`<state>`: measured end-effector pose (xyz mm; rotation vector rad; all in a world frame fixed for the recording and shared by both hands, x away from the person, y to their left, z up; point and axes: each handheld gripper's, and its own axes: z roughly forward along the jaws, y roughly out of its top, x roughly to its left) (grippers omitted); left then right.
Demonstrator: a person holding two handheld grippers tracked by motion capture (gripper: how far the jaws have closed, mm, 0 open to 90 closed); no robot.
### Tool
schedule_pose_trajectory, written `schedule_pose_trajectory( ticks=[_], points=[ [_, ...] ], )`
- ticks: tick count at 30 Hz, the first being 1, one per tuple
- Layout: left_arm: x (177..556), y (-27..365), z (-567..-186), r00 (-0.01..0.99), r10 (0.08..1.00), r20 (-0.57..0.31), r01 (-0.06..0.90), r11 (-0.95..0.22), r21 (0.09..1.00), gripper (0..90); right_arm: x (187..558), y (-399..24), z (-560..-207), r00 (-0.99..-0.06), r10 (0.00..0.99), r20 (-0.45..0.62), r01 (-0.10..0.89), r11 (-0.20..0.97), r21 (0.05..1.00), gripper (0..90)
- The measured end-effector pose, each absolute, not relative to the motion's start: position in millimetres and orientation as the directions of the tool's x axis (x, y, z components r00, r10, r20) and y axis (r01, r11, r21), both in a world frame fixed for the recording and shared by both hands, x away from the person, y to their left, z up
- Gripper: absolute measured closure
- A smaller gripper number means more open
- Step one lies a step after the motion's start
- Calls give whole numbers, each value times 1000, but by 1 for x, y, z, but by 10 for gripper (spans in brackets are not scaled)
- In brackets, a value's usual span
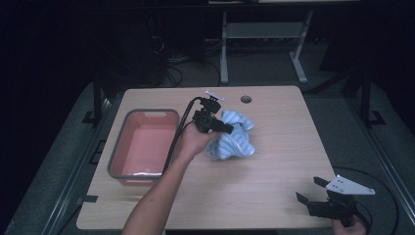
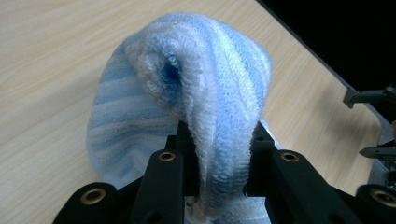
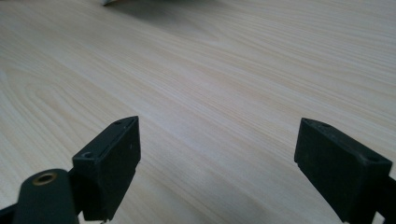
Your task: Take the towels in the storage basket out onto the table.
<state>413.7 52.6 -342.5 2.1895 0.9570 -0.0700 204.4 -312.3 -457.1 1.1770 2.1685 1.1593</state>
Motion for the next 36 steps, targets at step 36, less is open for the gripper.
schedule_pose_trajectory(
  ticks=[36],
  points=[
    [427,8,-394,693,631,-348,692,-450,564,714,208,-308,-459,-570,821,41,490,300,818,139]
  ],
)
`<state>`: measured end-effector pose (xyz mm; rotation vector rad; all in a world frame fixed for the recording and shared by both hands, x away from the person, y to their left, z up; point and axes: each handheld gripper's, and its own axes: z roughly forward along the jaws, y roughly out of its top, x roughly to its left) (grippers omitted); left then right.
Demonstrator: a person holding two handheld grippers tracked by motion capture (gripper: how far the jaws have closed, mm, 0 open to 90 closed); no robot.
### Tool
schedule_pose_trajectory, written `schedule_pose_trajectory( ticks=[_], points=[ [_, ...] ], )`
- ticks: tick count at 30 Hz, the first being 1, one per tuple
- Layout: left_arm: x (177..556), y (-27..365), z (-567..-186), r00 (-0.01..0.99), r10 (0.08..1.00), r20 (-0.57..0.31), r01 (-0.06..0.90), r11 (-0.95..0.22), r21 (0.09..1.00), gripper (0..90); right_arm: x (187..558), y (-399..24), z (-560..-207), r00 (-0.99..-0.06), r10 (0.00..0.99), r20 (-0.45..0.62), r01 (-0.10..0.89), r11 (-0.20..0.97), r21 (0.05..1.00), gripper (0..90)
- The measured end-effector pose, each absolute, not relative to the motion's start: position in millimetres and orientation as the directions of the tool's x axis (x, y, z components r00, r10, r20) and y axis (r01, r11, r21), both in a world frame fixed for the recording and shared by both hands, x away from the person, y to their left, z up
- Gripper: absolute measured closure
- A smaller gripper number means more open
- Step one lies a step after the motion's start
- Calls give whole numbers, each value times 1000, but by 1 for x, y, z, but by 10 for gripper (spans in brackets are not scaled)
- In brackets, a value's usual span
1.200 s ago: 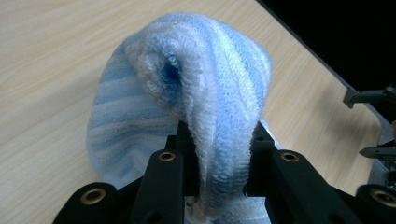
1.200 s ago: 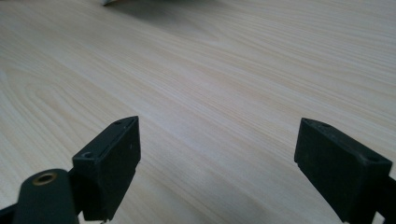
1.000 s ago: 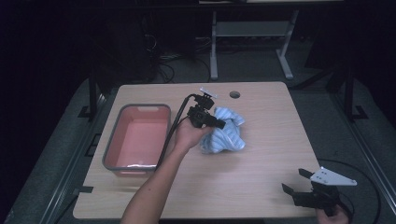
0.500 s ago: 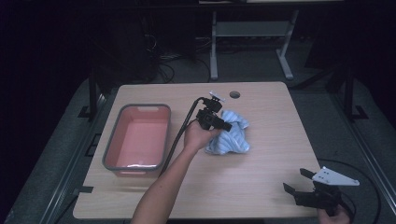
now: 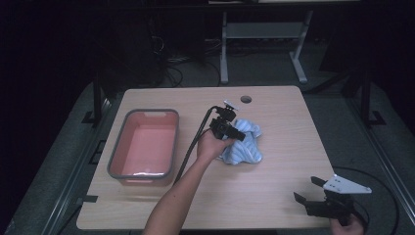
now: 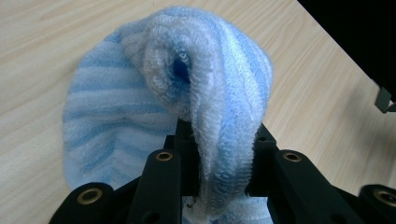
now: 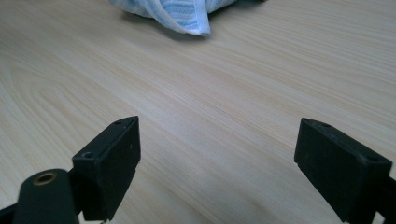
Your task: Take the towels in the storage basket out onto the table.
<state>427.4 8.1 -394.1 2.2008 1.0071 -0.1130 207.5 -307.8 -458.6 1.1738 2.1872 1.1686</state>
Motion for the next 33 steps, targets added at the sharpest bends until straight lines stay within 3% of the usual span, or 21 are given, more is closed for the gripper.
schedule_pose_trajectory(
  ticks=[18,33],
  points=[
    [424,6,-412,672,647,-360,713,-435,551,660,208,-307,-459,-571,820,40,490,302,818,139],
    [419,4,-421,670,648,-361,712,-424,560,544,209,-307,-459,-573,819,38,491,306,815,139]
  ],
)
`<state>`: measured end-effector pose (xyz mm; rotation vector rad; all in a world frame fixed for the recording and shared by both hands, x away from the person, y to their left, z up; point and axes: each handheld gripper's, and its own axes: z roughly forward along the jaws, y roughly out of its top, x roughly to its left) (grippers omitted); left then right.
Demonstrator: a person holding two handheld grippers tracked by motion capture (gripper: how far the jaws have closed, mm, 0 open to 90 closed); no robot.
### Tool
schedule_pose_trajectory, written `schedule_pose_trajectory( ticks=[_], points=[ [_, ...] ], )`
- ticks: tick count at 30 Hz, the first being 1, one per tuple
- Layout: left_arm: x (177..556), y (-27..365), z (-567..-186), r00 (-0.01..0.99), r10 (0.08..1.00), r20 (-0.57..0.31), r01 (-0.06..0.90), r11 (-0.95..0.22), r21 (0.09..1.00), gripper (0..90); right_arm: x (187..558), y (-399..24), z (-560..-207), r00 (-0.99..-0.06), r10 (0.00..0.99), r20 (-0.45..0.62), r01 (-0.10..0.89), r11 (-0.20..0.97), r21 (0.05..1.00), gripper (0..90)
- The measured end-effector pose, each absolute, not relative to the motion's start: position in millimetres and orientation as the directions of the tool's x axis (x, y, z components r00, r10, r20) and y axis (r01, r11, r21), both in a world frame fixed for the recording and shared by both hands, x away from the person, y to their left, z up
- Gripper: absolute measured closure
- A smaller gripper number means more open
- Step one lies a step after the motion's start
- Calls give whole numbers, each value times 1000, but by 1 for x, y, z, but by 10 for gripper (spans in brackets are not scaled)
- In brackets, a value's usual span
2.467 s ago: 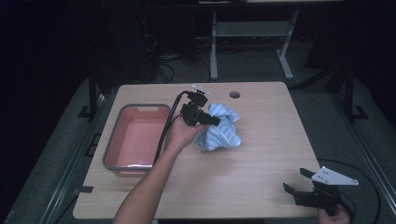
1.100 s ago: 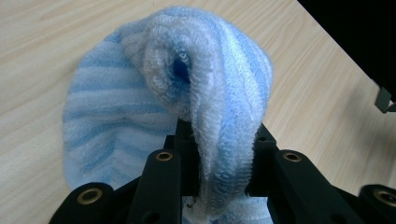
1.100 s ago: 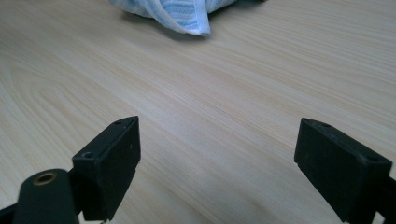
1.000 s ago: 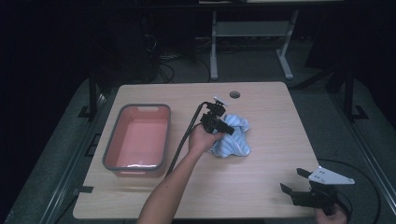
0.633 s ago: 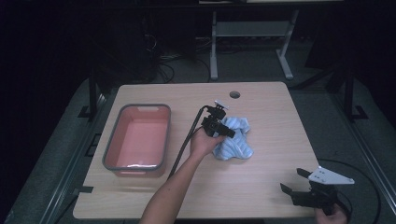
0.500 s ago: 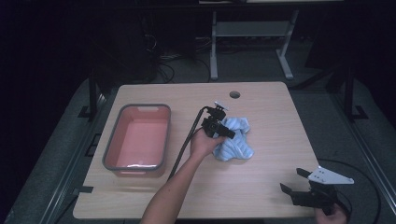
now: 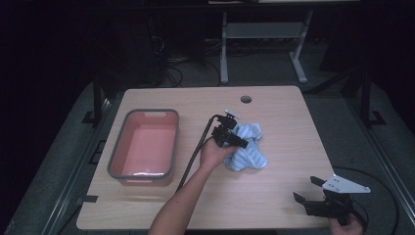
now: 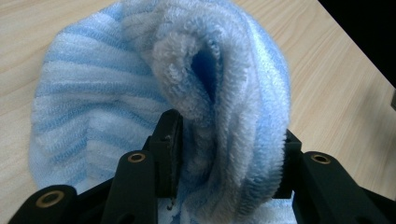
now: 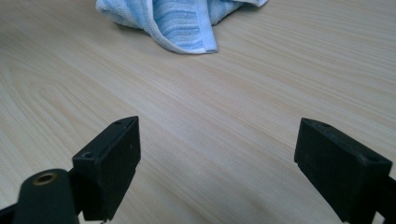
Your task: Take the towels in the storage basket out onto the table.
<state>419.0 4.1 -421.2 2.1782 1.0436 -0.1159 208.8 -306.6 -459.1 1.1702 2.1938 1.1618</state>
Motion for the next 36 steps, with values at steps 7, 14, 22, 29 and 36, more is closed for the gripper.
schedule_pose_trajectory(
  ticks=[7,14,22,29,36],
  points=[
    [418,5,-421,668,649,-365,714,-420,560,450,209,-307,-459,-575,817,39,489,306,817,142],
    [415,10,-421,670,640,-377,715,-418,560,374,208,-306,-459,-576,816,38,490,308,816,142],
    [408,23,-418,663,641,-388,716,-392,578,267,209,-303,-458,-580,814,33,488,315,814,142],
    [402,32,-417,665,637,-389,711,-381,591,249,210,-306,-458,-565,825,36,497,305,813,142],
    [396,42,-414,671,634,-384,702,-377,604,243,209,-308,-458,-561,827,35,497,303,813,142]
  ],
)
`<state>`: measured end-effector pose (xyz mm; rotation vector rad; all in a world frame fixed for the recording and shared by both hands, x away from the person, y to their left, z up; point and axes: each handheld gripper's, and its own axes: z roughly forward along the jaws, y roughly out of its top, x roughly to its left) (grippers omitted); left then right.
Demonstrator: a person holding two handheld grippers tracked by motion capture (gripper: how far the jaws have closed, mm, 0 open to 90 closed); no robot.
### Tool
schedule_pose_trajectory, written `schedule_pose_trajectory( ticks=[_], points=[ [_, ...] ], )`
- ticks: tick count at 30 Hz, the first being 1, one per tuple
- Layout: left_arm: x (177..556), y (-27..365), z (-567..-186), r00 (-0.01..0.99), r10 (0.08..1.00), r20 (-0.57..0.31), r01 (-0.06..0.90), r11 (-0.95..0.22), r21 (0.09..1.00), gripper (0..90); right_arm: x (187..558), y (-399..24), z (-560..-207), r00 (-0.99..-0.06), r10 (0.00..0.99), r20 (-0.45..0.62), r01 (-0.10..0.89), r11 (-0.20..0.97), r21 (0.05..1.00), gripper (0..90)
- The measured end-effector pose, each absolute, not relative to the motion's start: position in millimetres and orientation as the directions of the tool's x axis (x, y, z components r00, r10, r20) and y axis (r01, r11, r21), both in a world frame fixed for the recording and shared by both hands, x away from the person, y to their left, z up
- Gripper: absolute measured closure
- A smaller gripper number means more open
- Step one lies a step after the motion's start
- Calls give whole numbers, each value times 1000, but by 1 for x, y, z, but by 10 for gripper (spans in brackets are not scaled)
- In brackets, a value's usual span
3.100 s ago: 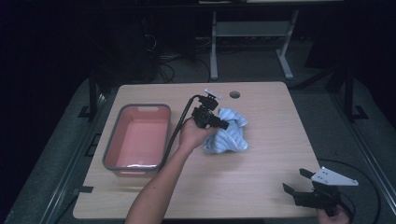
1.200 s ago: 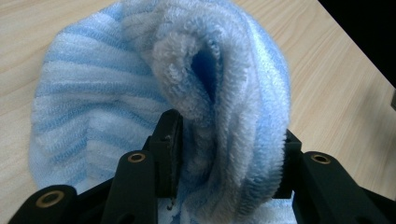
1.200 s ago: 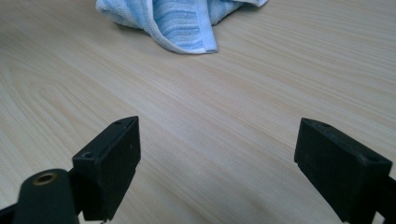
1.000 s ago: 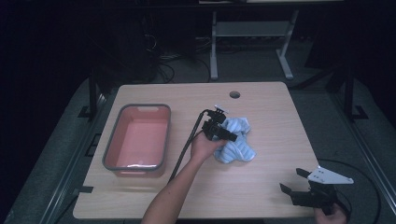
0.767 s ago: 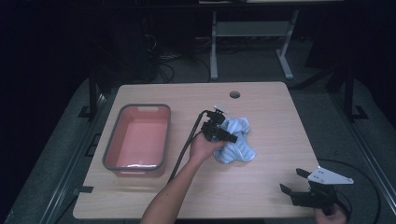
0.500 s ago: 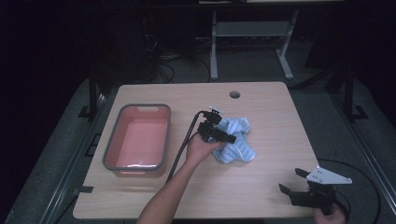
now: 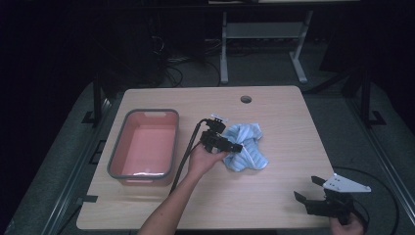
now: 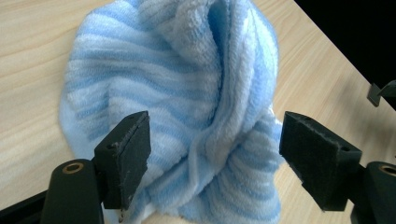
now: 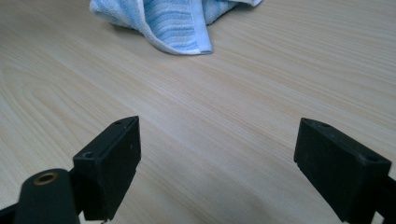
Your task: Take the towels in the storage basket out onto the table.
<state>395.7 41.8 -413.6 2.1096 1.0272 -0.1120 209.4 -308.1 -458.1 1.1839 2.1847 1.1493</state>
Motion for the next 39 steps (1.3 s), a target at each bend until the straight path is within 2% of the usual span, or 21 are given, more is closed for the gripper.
schedule_pose_trajectory(
  ticks=[24,27,39],
  points=[
    [370,66,-417,686,621,-380,683,-367,632,223,212,-300,-461,-585,811,14,495,343,798,142],
    [367,70,-416,682,610,-403,687,-347,638,223,212,-301,-460,-584,812,13,495,343,799,142],
    [350,88,-419,694,609,-384,674,-362,644,223,212,-300,-461,-586,810,6,497,354,792,142]
  ],
)
